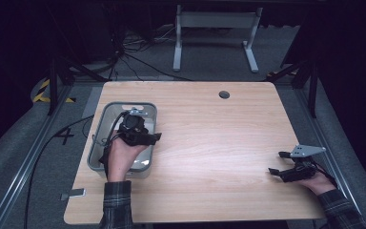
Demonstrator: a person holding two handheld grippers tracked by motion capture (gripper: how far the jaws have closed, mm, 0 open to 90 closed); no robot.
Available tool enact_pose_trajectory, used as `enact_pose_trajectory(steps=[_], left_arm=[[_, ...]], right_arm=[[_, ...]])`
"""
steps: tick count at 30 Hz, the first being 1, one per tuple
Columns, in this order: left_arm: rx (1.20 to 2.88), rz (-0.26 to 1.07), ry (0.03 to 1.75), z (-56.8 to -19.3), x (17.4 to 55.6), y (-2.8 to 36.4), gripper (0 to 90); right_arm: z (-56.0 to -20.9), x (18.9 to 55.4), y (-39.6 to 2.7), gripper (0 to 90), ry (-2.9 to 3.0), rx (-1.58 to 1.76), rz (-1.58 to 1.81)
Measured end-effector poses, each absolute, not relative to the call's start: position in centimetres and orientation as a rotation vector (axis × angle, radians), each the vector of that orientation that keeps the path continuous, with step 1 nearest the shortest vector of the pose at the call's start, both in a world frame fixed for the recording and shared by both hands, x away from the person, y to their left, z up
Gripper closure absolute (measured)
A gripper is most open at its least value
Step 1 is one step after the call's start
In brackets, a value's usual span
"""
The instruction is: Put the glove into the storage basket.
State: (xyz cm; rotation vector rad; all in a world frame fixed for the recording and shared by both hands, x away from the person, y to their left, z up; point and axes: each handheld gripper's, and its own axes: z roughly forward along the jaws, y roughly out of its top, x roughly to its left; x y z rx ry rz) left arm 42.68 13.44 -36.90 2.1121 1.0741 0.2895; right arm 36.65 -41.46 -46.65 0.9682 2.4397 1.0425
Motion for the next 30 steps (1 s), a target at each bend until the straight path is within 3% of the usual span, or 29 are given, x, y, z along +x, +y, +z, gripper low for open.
enact_pose_trajectory(steps=[14, 30], left_arm=[[2.143, 0.269, 0.916, -36.9, 41.2, 7.5, 16.1], [2.210, 0.240, 0.788, -39.8, 38.4, 1.7, 14.9]], right_arm=[[-46.7, 36.7, -41.4, 13.4, 2.440, 0.967, 1.043], [-46.6, 36.7, -41.4, 13.4, 2.441, 0.966, 1.042]])
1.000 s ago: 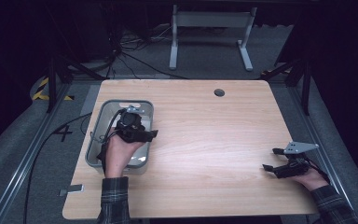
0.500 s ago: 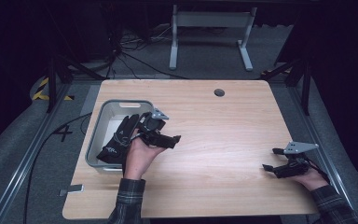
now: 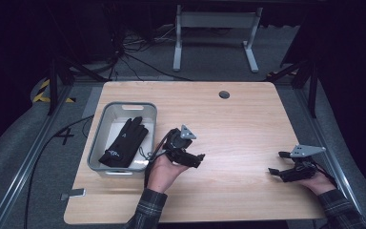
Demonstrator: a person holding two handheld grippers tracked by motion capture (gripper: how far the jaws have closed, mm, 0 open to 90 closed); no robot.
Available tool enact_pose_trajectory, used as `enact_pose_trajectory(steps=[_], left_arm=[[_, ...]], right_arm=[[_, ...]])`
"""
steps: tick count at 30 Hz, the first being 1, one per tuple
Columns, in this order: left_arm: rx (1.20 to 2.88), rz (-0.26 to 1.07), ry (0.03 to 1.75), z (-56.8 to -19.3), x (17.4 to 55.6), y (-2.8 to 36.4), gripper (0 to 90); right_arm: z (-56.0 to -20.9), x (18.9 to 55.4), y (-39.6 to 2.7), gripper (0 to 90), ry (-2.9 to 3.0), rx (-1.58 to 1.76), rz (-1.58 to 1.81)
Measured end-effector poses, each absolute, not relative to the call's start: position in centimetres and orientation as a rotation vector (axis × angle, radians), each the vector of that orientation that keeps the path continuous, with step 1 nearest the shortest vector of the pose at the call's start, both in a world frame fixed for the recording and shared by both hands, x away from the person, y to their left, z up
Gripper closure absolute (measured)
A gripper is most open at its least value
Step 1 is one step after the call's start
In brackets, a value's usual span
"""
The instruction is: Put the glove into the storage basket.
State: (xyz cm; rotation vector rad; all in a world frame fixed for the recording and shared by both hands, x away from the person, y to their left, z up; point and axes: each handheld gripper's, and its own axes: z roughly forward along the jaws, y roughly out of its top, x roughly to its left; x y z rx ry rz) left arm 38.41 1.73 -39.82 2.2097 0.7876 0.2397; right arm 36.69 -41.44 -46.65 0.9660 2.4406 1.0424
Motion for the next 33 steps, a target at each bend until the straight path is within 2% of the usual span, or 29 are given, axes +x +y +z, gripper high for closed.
enact_pose_trajectory(steps=[13, 23, 24, 33], left_arm=[[2.265, 0.250, 0.781, -44.0, 37.1, -1.1, 13.2], [2.366, 0.252, 0.799, -46.7, 37.3, -2.3, 4.4], [2.360, 0.251, 0.800, -46.8, 37.3, -2.4, 0.3], [2.290, 0.271, 0.739, -47.5, 37.1, -1.8, 0.0]], right_arm=[[-46.7, 36.7, -41.4, 13.4, 2.440, 0.967, 1.043], [-46.7, 36.7, -41.4, 13.4, 2.440, 0.966, 1.043], [-46.7, 36.7, -41.4, 13.4, 2.440, 0.966, 1.043], [-46.7, 36.7, -41.4, 13.5, 2.441, 0.965, 1.043]])
